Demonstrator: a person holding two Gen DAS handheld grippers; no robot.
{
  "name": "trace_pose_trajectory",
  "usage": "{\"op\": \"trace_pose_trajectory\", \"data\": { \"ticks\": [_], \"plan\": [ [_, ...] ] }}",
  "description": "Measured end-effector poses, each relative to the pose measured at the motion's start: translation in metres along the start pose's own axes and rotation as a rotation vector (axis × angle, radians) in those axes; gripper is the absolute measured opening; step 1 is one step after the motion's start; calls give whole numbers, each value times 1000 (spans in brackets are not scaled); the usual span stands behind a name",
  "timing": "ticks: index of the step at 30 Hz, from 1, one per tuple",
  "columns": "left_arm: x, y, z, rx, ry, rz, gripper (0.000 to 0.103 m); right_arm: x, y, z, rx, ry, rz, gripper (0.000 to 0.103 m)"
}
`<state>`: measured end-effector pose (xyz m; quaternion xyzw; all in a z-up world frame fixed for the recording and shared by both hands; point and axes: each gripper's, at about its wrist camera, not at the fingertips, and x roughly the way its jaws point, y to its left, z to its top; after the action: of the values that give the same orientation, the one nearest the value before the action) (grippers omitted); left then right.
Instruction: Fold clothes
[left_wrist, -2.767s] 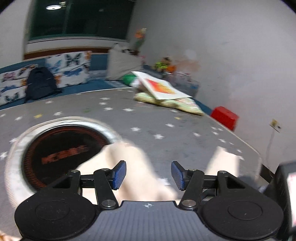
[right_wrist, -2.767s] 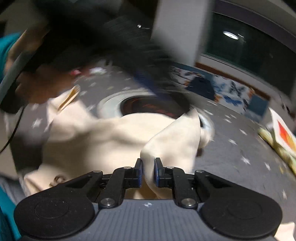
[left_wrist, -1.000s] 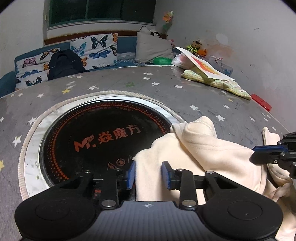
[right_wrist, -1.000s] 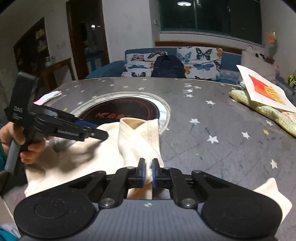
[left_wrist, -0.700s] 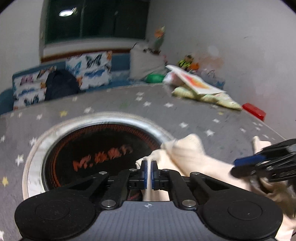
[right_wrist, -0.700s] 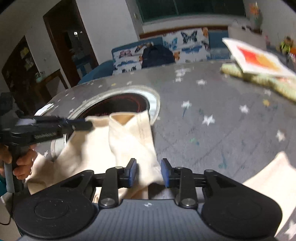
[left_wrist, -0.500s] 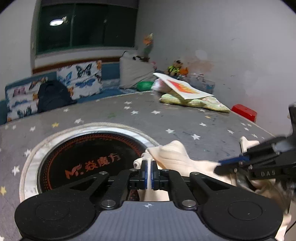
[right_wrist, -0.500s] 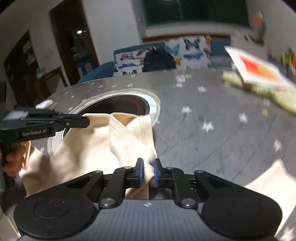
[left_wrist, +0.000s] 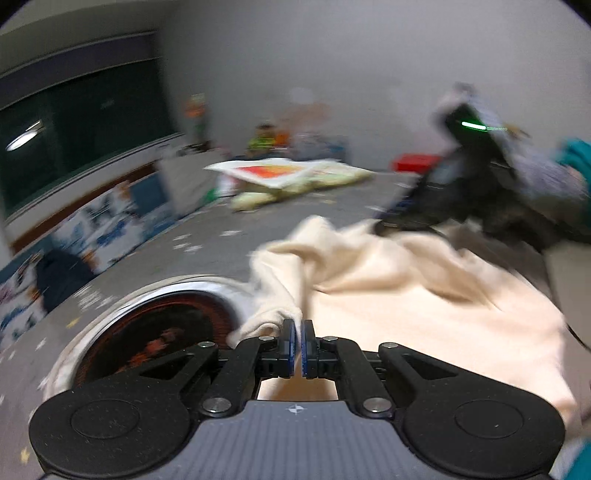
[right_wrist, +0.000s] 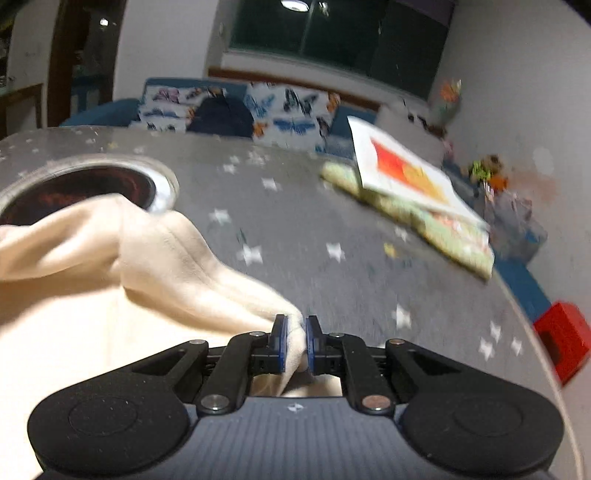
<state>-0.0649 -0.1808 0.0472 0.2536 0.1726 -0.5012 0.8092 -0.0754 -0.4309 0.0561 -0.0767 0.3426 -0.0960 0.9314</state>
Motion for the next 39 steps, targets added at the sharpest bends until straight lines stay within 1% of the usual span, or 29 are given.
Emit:
{"op": "trace_pose_trajectory", "data": {
  "ticks": [2,3,5,9,10,11,12,13,14,15,16,17,20,22,23,24,25,26,27,29,31,34,38,39],
  "plan": [
    [-1,-8,-3,30,16,-66,5,1,-1,-1,-4,-3,-3,9],
    [-2,-9,-4,33,20,-95,8,2,-1,-1,-5,-3,-2,10],
    [-5,-9,-3,14,14,-122,8,3,-2,-1,-7,-2,0,10],
    [-16,13,5,-151,-23,-125,16,2,-5,-2,-4,-5,2,10],
    [-20,18,7,-194,-34,-110,18,2,-5,-2,-2,-6,3,11],
    [-18,26,9,-245,-33,-82,22,2,-5,-3,-1,-7,4,11],
    [-16,35,12,-297,-29,-53,26,2,-6,-3,1,-8,4,11],
    [-12,41,14,-341,-14,-29,27,3,-6,-3,1,-8,5,11],
    [-8,48,16,-383,4,-6,30,3,-6,-3,2,-9,5,11],
    [-1,53,17,-419,29,8,35,3,-6,-3,1,-9,5,11],
    [9,59,18,-457,66,23,39,3,-6,-3,0,-10,6,11],
    [18,64,17,-488,99,30,46,2,-6,-3,-1,-11,7,11],
    [37,74,15,-559,159,23,50,0,-6,-2,-5,-14,11,11],
    [45,79,12,-600,173,0,50,0,-6,-1,-9,-16,15,11],
    [48,79,10,-611,174,-17,48,0,-5,-1,-12,-17,16,11],
    [50,78,10,-615,174,-29,43,0,-5,0,-16,-18,18,11],
    [51,77,9,-612,171,-37,35,0,-4,1,-20,-20,21,11],
    [52,76,9,-609,167,-45,19,-1,-4,2,-23,-23,23,11],
    [52,75,9,-604,156,-39,12,-1,-4,4,-26,-25,25,11],
    [47,75,8,-596,126,-18,8,-3,-3,8,-38,-34,31,11],
    [39,77,9,-579,98,36,7,-4,-1,14,-55,-45,39,11],
    [23,91,9,-566,66,146,6,-6,5,25,-88,-65,57,11],
    [-3,119,8,-553,23,291,6,-1,20,46,-132,-107,89,10],
    [-8,127,7,-554,15,318,6,1,24,51,-141,-116,97,10]
  ]
}}
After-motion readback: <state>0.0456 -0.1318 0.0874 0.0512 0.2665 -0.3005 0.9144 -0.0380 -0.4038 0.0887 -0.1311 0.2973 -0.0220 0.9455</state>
